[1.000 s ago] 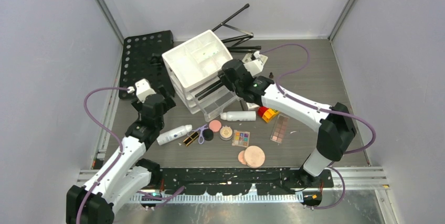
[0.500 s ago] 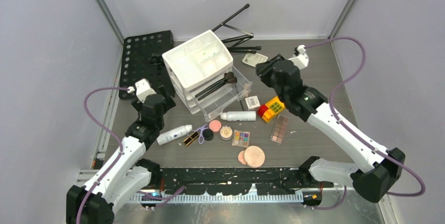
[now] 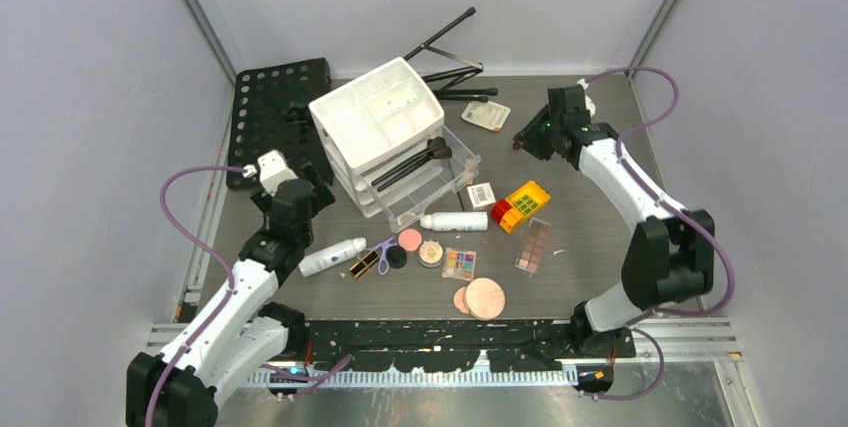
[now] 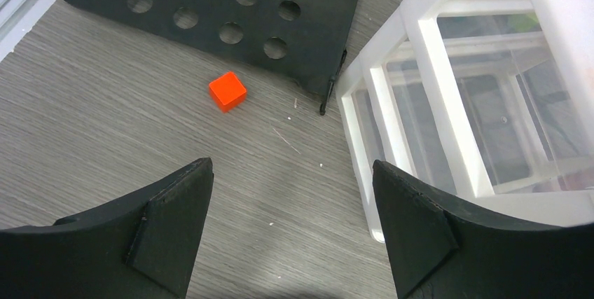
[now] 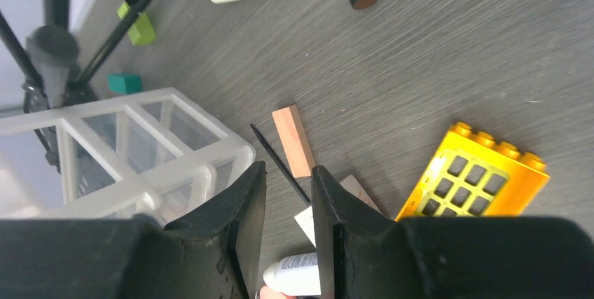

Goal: Organize the makeup
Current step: Move the makeup to the center of the board.

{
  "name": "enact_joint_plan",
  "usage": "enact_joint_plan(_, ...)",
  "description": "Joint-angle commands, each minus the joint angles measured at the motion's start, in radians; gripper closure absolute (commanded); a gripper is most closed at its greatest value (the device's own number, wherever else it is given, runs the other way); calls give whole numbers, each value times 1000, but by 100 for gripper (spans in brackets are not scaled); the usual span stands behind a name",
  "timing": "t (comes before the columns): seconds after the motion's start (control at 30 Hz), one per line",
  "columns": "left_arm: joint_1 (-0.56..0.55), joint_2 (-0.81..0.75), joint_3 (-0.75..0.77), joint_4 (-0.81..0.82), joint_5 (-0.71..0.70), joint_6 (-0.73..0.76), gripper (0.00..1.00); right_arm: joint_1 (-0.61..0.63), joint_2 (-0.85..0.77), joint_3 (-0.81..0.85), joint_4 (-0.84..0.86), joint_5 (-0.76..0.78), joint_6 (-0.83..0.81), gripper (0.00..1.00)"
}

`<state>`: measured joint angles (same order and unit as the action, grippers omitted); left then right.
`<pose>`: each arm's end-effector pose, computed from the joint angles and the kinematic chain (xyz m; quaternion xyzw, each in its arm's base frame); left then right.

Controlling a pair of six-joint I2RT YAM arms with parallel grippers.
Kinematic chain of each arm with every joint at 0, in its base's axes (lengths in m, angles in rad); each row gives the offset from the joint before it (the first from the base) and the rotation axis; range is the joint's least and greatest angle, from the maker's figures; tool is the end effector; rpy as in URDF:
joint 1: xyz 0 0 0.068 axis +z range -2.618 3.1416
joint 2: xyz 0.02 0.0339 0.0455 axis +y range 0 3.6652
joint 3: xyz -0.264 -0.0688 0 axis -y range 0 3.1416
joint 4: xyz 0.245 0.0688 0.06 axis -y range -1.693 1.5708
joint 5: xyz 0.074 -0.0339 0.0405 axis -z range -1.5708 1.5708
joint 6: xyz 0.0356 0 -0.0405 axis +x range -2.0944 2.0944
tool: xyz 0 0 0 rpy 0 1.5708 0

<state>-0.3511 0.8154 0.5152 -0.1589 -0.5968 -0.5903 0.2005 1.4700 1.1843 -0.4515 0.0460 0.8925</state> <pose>0.1792 -0.0443 0.2447 -0.2509 0.7876 -0.0062 0.5628 0.3203 0.0634 0.2910 0.3188 0.8568 0.1924 0.3567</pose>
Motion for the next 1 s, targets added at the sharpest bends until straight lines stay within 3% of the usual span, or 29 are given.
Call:
enact_joint_plan(0.0,3,4,1,58,-13,5,14,-9,110,102,70,-172,-19,65)
enact_joint_plan(0.3,3,1,5,56,-14,7,14,-21,422,171,289,-400,102,73)
enact_joint_plan(0.53,3,1,5,55,-14,9,14,-16,555,158,523,-619,192,79)
enact_joint_plan(0.7,3,6,5,57,-9,9,14,9,566,181,462,-614,148,79)
enact_joint_plan(0.97,3,9,6,57,-11,9,14,72,598,271,153,-506,0,79)
